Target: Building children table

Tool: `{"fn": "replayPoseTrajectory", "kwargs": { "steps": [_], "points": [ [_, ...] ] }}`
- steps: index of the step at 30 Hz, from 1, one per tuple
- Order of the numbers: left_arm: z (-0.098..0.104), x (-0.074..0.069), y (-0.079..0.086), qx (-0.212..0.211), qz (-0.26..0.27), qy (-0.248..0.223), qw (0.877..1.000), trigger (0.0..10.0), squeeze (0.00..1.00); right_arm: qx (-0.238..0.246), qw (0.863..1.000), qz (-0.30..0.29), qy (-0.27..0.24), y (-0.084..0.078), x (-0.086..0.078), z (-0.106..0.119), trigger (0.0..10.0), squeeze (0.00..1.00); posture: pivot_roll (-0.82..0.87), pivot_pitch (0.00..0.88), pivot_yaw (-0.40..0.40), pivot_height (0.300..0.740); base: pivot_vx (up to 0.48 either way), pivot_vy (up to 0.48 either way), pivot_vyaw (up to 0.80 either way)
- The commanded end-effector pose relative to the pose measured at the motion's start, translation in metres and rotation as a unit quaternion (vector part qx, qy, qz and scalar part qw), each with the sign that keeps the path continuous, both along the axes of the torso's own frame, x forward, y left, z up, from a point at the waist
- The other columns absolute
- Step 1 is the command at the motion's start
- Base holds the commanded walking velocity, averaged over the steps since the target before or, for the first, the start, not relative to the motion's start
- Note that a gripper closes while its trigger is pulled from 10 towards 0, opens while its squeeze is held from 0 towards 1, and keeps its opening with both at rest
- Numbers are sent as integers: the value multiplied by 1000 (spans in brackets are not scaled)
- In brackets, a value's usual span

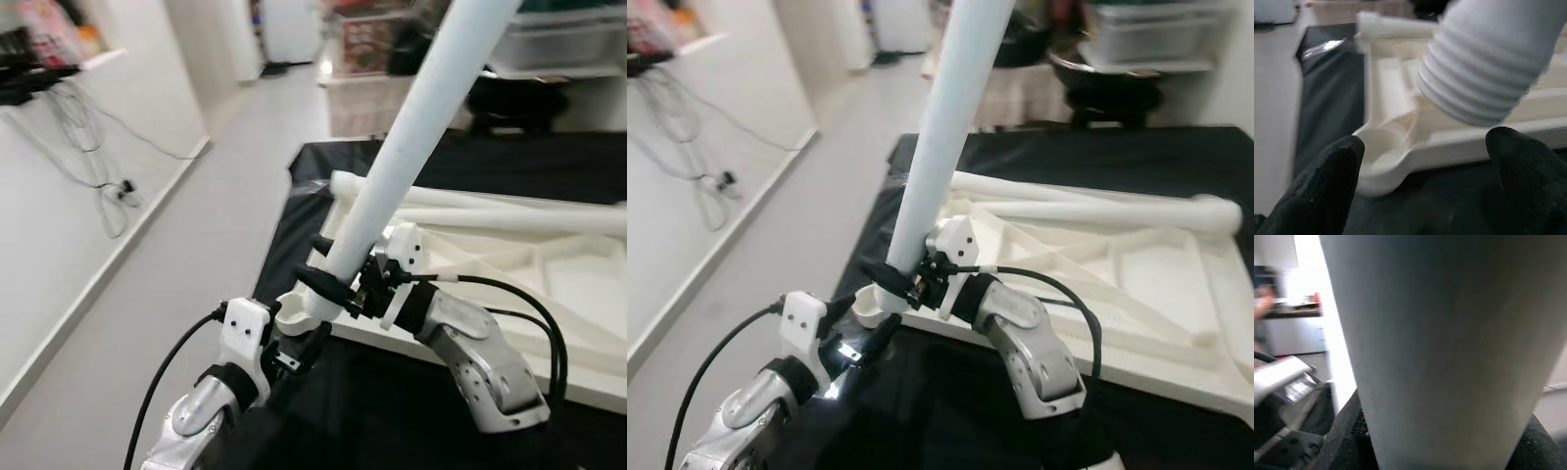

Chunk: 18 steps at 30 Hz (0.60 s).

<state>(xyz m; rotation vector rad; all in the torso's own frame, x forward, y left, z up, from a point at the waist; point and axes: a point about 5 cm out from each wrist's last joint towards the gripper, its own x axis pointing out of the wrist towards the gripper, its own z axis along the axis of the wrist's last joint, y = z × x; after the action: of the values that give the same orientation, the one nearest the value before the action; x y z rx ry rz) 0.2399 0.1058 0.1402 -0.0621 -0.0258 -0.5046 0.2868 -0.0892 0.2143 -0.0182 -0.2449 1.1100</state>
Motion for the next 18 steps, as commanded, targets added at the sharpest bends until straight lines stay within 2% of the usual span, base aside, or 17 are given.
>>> {"fn": "replayPoseTrajectory", "kwargs": {
  "steps": [1, 2, 6, 9, 14, 16, 18],
  "points": [
    [-5, -3, 6, 20, 6, 12, 1000, 10000, 0, -4, 999, 33, -1, 10, -5, 1, 10000, 0, -31, 114, 77, 740, 0, 0, 800],
    [-8, -11, 6, 29, -10, 21, 999, 10000, 0, -14, 999, 47, 3, 9, -6, 0, 10000, 0, -29, 121, 76, 740, 0, 0, 800],
    [-10, -19, 5, 42, -19, 23, 999, 10000, 0, -29, 999, 41, 3, 7, -3, -2, 10000, 0, -27, 131, 76, 740, 0, 0, 800],
    [-10, -19, 3, 67, -21, 15, 997, 10000, 0, -24, 999, -43, -6, 5, 16, 3, 10000, 0, -25, 135, 77, 740, 0, 0, 800],
    [-10, -18, 0, 77, -22, 9, 997, 10000, 0, -12, 997, -73, -10, 2, 22, 6, 10000, 0, -23, 139, 73, 740, 0, 0, 669],
    [-10, -18, -2, 82, -23, 4, 996, 10000, 0, -4, 996, -87, -11, 0, 25, 9, 10000, 0, -22, 141, 73, 740, 0, 0, 0],
    [-10, -19, -3, 88, -34, 0, 996, 10000, 0, -6, 995, -97, -8, -14, 27, 12, 10000, 0, -31, 162, 77, 740, 0, 0, 0]
  ]
}}
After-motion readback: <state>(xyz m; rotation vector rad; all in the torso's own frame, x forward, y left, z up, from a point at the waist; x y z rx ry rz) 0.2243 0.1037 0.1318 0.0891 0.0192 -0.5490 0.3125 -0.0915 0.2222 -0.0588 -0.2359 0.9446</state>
